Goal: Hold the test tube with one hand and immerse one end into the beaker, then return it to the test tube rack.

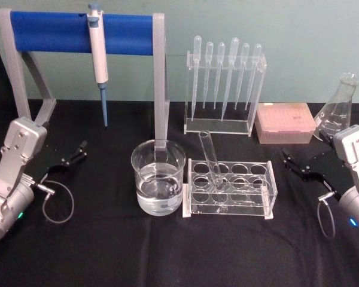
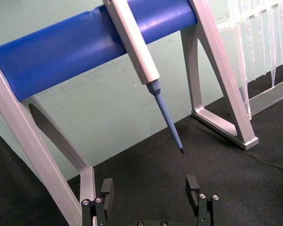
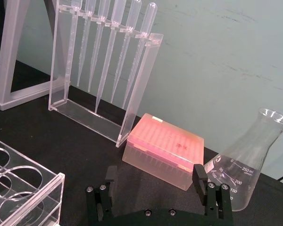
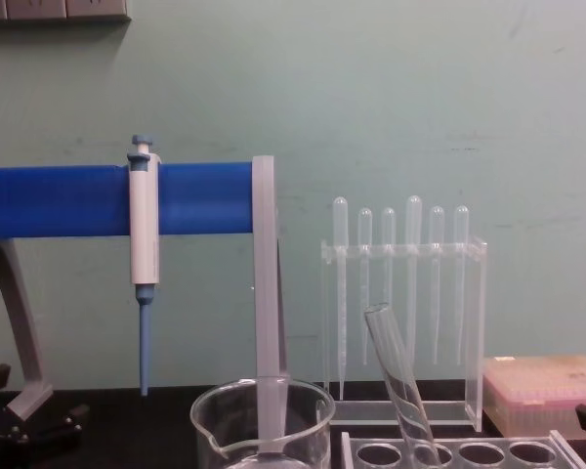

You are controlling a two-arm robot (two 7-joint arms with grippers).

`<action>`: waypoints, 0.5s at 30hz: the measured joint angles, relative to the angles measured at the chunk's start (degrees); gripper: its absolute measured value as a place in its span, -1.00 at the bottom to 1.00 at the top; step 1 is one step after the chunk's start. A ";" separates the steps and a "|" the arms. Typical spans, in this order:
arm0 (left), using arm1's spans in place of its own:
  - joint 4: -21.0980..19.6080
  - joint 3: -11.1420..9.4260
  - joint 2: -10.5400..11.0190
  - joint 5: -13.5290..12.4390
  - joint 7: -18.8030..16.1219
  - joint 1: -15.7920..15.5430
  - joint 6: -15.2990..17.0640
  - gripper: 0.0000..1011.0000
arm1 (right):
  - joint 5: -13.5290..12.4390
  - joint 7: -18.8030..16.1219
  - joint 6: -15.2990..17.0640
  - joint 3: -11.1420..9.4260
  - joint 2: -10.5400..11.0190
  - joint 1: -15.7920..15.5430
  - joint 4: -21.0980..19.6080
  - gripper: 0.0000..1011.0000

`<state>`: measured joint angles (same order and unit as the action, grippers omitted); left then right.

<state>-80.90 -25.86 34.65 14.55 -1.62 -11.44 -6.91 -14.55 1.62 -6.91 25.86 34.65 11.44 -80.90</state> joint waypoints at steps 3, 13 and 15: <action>0.00 -0.01 0.00 0.00 0.00 0.00 0.00 0.98 | 0.00 0.00 0.00 0.00 0.00 0.00 0.00 0.99; 0.00 0.00 0.00 0.00 0.00 0.01 0.00 0.98 | 0.00 0.00 0.00 0.00 0.00 0.00 0.00 0.99; 0.00 0.00 0.00 0.00 0.00 0.01 0.00 0.98 | 0.00 0.00 0.00 0.00 0.00 0.00 0.00 0.99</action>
<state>-80.90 -25.86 34.65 14.55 -1.62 -11.43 -6.91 -14.55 1.62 -6.91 25.86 34.65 11.44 -80.90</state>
